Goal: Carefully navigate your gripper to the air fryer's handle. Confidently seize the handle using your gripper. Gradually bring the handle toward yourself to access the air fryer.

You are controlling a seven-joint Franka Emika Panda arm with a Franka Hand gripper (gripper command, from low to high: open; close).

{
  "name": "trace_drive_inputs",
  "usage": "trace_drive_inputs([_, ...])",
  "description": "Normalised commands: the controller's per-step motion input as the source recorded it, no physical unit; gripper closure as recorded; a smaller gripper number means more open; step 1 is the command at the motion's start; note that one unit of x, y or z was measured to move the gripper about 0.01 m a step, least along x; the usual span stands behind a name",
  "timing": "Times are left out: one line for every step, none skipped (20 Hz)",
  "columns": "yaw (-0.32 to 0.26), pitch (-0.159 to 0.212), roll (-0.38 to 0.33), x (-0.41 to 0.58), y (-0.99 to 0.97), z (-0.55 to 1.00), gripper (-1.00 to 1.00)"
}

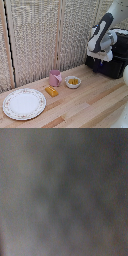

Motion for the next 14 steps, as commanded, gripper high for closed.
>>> trace_drive_inputs([-0.108, -0.151, 0.005, 0.0, 0.89, -0.17, 1.0])
trace_drive_inputs([-0.11, -0.157, 0.003, 0.0, 0.89, -0.16, 1.0])
trace_drive_inputs([-0.11, -0.16, 0.003, 0.0, 0.89, -0.16, 1.0])
trace_drive_inputs([-0.108, -0.156, 0.002, 0.0, 0.89, -0.16, 1.0])
trace_drive_inputs([-0.106, -0.155, 0.002, 0.0, 0.89, -0.16, 1.0])
trace_drive_inputs([-0.103, -0.155, 0.003, 0.0, 0.89, -0.16, 1.0])
trace_drive_inputs([-0.094, -0.154, 0.011, 0.0, 0.9, -0.13, 1.0])
trace_drive_inputs([-0.047, -0.14, 0.011, -0.074, 0.94, -0.11, 1.0])
trace_drive_inputs([-0.014, -0.152, 0.0, -0.126, 0.98, -0.11, 1.0])
trace_drive_inputs([-0.016, -0.136, 0.0, -0.066, 0.99, -0.15, 1.0])
trace_drive_inputs([-0.021, -0.095, 0.0, -0.011, 0.99, -0.2, 1.0])
trace_drive_inputs([-0.01, -0.024, -0.019, 0.0, 1.0, -0.22, 1.0])
trace_drive_inputs([-0.003, 0.0, -0.04, 0.0, 1.0, -0.21, 1.0])
trace_drive_inputs([-0.03, 0.0, -0.034, 0.069, 0.97, -0.19, 1.0])
